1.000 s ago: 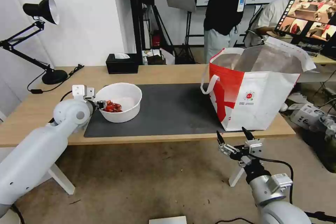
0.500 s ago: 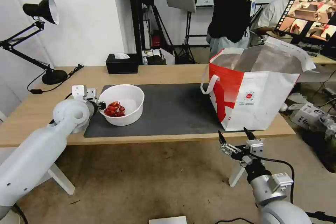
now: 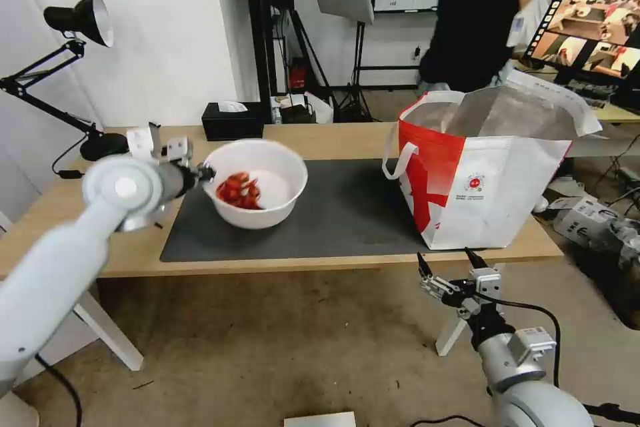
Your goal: Pick up the trash from the table and place it into the takeout bag.
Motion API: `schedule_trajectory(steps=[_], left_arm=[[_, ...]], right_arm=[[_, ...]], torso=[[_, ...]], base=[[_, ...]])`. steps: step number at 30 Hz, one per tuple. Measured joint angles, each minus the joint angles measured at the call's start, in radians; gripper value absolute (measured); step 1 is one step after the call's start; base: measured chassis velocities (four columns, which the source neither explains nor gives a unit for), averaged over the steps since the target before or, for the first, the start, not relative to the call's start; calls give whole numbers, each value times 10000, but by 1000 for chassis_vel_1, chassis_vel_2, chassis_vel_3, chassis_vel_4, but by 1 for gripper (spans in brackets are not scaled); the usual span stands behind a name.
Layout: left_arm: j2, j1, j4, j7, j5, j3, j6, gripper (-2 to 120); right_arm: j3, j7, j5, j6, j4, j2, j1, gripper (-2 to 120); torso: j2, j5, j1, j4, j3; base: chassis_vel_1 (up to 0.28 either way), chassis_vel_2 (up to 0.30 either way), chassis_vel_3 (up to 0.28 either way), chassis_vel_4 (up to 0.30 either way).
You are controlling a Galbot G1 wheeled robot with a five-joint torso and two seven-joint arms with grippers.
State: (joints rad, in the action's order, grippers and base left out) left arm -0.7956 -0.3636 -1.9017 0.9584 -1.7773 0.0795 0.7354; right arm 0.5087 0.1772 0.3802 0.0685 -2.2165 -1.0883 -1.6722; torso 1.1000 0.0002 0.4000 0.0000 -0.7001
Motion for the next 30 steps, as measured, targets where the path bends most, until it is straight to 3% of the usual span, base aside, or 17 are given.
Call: schedule_trajectory(steps=[5,9,10,12,16,24,30], left_arm=[[-654,1630,-12,1133,-1368,-923,-4,0],[-1238,2655,252,1559,-1840,-1612,-3,0],[-1238,2655,252,1559,-1840,-1612,-3,0],[-1893,3671,665,1657,-1914,-2284,-3,0],[-2708,4743,1357,1660,-1905,-2867,-3,0],[-3736,5831,2504,1603,-1863,-3460,-3,0],[-5175,6462,3918,1598,-1531,-3744,-1,0]], right_arm=[[11,66,23,110,12,45,-29,100],[10,96,27,157,53,50,-25,100],[10,96,27,157,53,50,-25,100],[0,108,27,188,79,45,-18,100],[-2,127,27,223,105,25,-14,100],[-72,170,24,271,180,-35,46,100],[-126,204,4,307,178,-61,-10,100]], torso=[[0,1,0,-1,1],[0,0,0,-1,0],[0,0,0,-1,0],[0,2,0,-1,0],[-1,1,1,-1,0],[0,1,1,0,1],[-1,1,1,-2,1]], base=[[0,0,0,0],[0,0,0,0],[0,0,0,0],[0,0,0,0],[0,0,0,0],[0,0,0,0],[0,0,0,0]])
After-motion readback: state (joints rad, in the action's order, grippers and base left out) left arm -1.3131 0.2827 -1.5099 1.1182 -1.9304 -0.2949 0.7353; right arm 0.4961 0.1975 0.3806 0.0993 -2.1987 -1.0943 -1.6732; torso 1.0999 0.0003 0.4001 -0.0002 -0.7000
